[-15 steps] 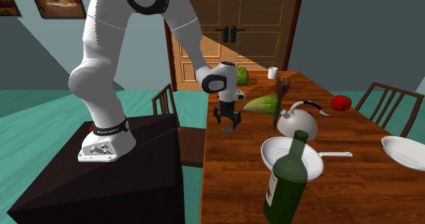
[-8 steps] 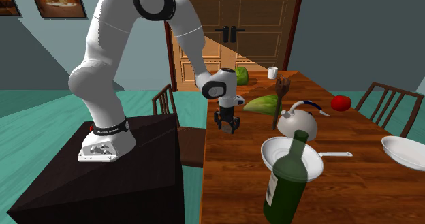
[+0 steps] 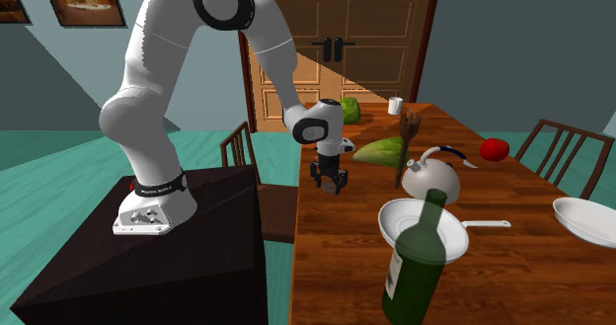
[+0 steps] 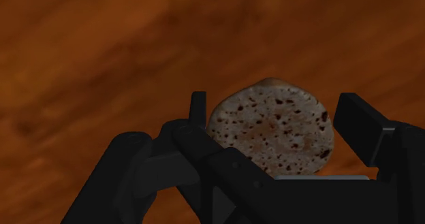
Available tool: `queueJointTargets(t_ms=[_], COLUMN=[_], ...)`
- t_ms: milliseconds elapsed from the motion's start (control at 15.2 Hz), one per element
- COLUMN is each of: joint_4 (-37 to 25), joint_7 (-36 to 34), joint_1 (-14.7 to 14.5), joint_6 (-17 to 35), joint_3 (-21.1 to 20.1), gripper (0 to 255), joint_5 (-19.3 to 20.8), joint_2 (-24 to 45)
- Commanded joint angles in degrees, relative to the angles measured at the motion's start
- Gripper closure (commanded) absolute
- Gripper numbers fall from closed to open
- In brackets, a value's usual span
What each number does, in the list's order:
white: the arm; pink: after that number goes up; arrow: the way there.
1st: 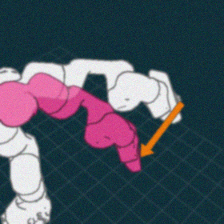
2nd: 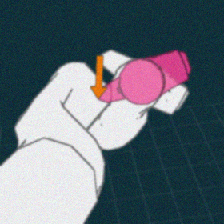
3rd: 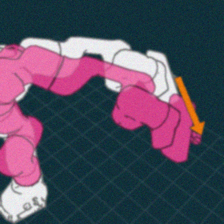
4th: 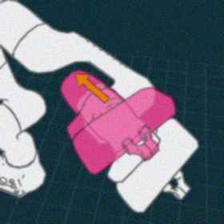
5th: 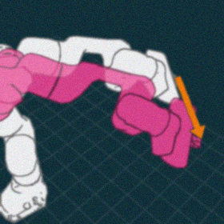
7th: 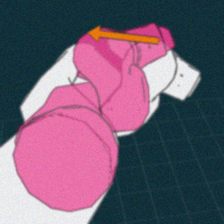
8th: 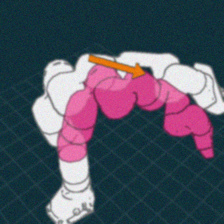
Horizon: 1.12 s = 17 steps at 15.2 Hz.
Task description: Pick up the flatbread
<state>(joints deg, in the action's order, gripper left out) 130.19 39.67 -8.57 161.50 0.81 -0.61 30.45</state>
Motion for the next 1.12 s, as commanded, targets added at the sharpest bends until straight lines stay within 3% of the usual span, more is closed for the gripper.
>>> queueJointTargets(t_ms=[0,1056], joint_4=[-0.1,2.3], joint_7=[0.1,-0.1], joint_1=[0.0,-0.2], joint_6=[0.0,-9.3], joint_3=[-0.1,0.2], gripper=[255,255], joint_5=[0.0,0.3], joint_2=[0.1,-11.6])
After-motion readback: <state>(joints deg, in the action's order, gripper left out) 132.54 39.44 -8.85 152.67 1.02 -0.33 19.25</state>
